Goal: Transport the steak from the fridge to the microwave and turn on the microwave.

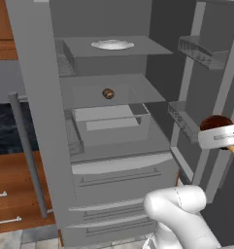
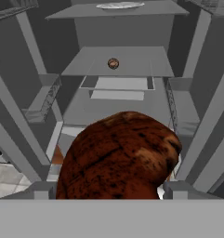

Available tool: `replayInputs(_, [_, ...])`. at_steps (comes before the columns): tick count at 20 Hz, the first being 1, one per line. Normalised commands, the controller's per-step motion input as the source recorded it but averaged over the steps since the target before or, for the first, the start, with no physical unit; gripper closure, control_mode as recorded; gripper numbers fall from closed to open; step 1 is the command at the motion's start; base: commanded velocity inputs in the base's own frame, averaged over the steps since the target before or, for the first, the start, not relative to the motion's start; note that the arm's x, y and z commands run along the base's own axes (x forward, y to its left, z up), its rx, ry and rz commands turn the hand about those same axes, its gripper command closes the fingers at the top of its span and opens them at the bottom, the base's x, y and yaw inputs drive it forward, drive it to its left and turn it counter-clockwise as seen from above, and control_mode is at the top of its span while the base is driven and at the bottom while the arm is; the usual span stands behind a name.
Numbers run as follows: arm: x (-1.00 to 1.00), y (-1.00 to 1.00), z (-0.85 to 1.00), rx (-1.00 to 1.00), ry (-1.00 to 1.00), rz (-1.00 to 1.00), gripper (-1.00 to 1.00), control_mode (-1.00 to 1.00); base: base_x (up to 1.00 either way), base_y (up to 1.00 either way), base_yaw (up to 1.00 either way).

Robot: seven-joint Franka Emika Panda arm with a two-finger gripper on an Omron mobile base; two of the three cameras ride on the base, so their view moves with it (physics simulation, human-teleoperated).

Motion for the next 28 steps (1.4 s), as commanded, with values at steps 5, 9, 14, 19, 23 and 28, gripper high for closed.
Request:
replayInputs(5, [0.00,0.00,0.00,0.00,0.00,0.00,1.00,1.00,-1.00,0.10,0.03])
replayInputs(9, [0.00,0.00,0.00,0.00,0.00,0.00,1.00,1.00,-1.00,0.46,0.08])
replayInputs(14, [0.00,0.00,0.00,0.00,0.00,0.00,1.00,1.00,-0.94,0.44,0.02])
replayInputs(19, [0.00,0.00,0.00,0.00,0.00,0.00,1.00,1.00,-0.66,0.73,0.00])
replayInputs(23, [0.00,0.00,0.00,0.00,0.00,0.00,1.00,1.00,-0.20,0.99,0.31])
replayInputs(28, [0.00,0.00,0.00,0.00,0.00,0.00,1.00,1.00,-0.08,0.48,0.90])
